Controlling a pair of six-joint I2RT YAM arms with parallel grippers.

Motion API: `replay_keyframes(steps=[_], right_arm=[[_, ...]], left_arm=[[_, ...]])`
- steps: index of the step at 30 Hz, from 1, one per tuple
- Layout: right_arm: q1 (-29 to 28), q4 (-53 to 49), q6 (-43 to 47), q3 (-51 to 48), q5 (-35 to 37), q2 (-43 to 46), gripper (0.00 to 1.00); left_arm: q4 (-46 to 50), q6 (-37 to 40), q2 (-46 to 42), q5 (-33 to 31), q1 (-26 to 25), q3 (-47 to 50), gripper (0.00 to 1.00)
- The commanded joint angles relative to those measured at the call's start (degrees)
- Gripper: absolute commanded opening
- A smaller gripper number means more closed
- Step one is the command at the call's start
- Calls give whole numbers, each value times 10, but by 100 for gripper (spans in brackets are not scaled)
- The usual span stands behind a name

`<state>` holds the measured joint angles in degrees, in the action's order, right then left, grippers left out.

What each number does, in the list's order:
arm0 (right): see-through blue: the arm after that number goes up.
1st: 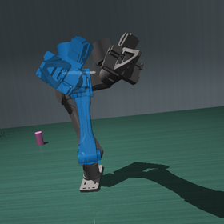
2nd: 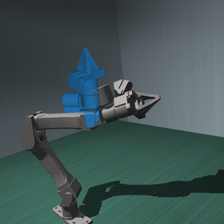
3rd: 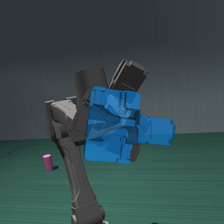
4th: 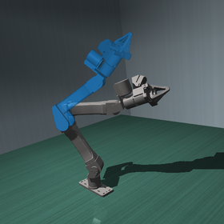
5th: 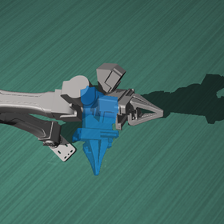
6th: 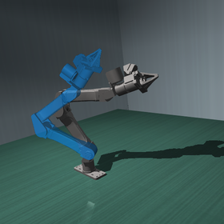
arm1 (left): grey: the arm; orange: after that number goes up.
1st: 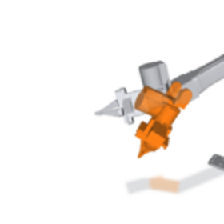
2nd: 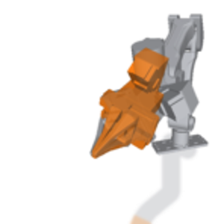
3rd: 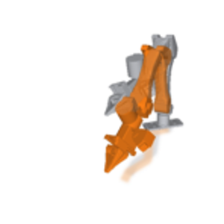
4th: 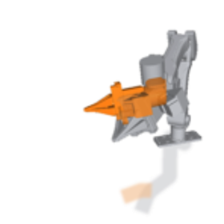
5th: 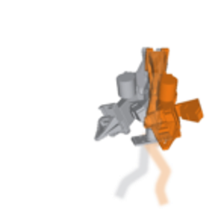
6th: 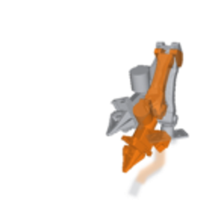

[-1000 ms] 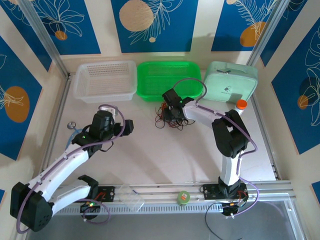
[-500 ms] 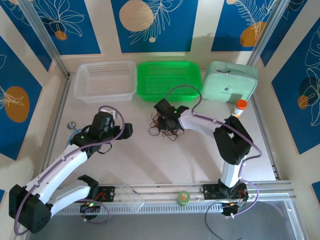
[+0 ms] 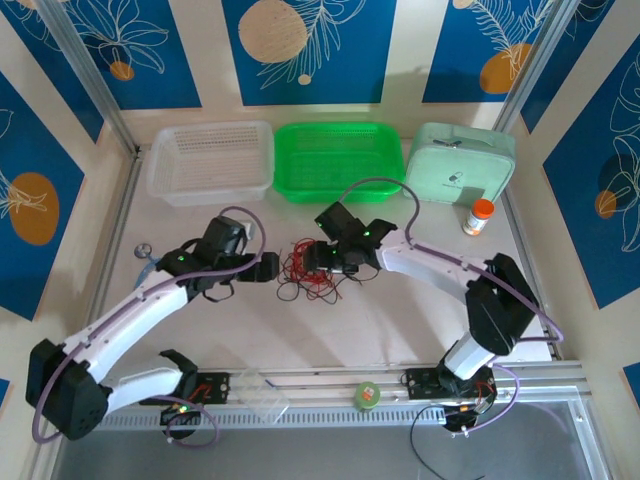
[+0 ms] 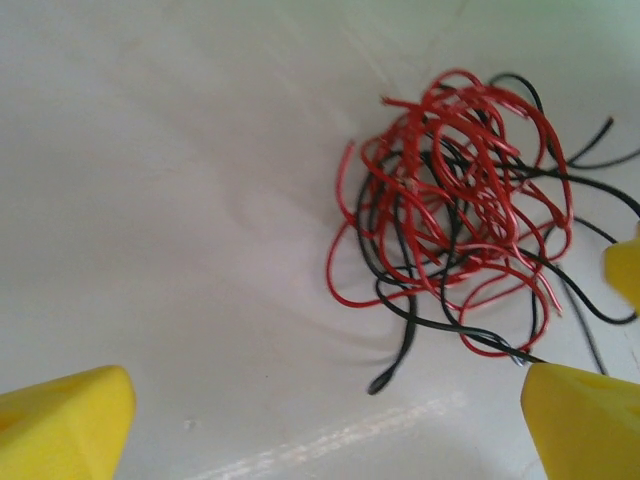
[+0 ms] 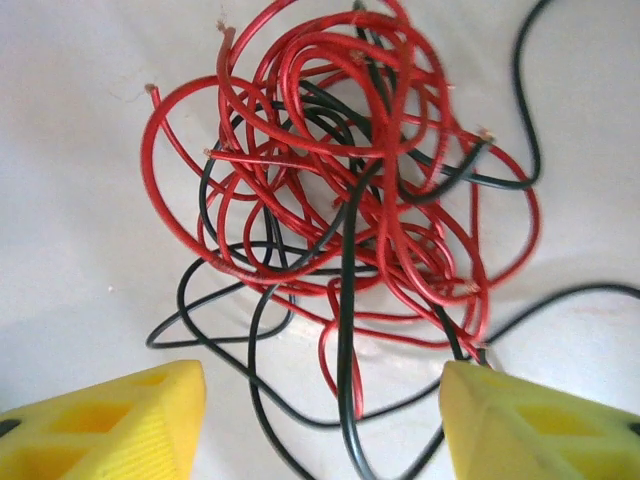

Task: Untangle the cables

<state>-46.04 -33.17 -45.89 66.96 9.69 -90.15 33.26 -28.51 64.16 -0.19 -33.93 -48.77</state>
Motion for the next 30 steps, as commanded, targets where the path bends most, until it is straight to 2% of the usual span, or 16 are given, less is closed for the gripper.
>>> replay_keyframes(steps=[1, 6, 11, 17, 21, 27, 30], right_arm=[[1, -80, 1, 29, 34, 40, 70], [-1, -118, 23, 55, 72, 31, 73], [9, -118, 50, 97, 68, -38, 73], [27, -95, 61, 117, 58, -110, 69], [43, -70, 54, 103, 55, -132, 64], [70, -12, 43, 67, 9, -147, 53], [79, 4, 36, 49, -1, -149, 47]], left_arm=[[-32, -19, 46, 26, -36, -23, 96], [-116, -65, 150, 26, -83, -27, 89], [-147, -84, 231, -28, -100, -40, 81], [-172, -86, 242, -74, -99, -10, 70], [-217, -76, 240, -68, -98, 14, 59], [-293, -49, 269, -42, -86, 41, 44], [-316, -40, 280, -43, -79, 53, 33]])
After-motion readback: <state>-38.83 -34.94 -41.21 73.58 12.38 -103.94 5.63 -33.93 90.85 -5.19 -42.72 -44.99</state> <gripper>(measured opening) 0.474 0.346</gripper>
